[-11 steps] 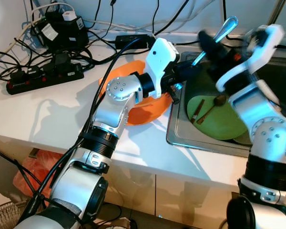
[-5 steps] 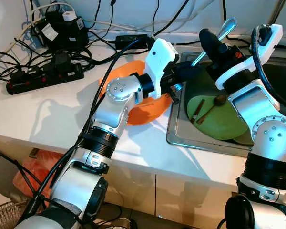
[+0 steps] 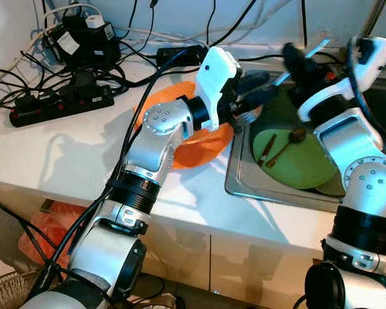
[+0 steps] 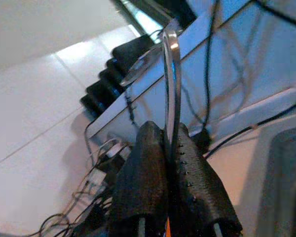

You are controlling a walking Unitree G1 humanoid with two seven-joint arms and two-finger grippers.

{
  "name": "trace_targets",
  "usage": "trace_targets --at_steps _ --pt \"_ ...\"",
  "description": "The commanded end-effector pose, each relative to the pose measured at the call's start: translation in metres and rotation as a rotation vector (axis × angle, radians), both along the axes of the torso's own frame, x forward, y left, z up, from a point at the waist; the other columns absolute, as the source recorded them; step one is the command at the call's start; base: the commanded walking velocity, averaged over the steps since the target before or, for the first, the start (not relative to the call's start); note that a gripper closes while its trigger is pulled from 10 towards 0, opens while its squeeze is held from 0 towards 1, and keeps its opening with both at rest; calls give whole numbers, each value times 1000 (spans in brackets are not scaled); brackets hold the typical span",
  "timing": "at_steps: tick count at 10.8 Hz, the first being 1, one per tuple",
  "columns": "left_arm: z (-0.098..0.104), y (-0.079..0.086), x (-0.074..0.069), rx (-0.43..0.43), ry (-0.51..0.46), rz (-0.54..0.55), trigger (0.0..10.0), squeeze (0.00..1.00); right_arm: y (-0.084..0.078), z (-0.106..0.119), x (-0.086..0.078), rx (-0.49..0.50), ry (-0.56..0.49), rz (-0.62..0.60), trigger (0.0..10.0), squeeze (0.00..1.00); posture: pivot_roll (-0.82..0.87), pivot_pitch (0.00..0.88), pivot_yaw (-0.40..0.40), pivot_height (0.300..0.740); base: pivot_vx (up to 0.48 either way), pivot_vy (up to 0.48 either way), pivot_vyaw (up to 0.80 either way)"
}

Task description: Kitchen organization

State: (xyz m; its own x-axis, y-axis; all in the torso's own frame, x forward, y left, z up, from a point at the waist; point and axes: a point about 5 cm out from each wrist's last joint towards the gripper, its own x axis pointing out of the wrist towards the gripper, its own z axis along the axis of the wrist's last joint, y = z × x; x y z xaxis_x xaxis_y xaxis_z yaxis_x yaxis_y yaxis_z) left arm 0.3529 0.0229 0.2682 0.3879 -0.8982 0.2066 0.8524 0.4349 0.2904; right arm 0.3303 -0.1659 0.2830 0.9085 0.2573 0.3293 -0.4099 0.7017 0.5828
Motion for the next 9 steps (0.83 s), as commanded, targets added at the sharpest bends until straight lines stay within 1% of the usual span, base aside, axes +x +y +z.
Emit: trace_targets --at_steps 1,2,3,4,5,6,7,8,9 --pt "-1 3 -1 4 3 1 10000 1000 -5 7 3 5 -15 -52 0 0 -24 51 88 740 0 0 0" --pt "0 3 -2 7 3 -3 10000 1000 -13 6 5 -6 -7 -113 0 0 -23 52 88 740 0 0 0" --pt "0 4 -3 18 -1 -9 10000 1000 -22 6 6 -70 -12 -205 0 0 -22 52 88 740 0 0 0" --pt "1 4 -3 32 -6 -12 10000 1000 -35 7 7 -176 -29 -330 0 0 -21 53 90 740 0 0 0" --pt "0 5 -3 36 -5 -11 10000 1000 -39 7 7 -217 -34 -372 0 0 -21 53 90 740 0 0 0" --pt "-6 6 -4 64 11 -12 10000 1000 -51 1 9 -363 -19 -490 0 0 -20 54 89 740 0 0 0" --pt "-11 5 -5 91 27 -25 10000 1000 -55 -4 11 -414 4 -510 2000 0 -20 54 89 740 0 0 0" --pt "-26 3 -10 173 79 -74 10000 1000 -60 -16 15 -515 65 -530 8039 0 -19 55 88 740 0 0 0" --pt "-41 3 -14 253 135 -113 10000 1000 -62 -29 19 -594 115 -520 10000 0 -19 56 89 740 0 0 0"
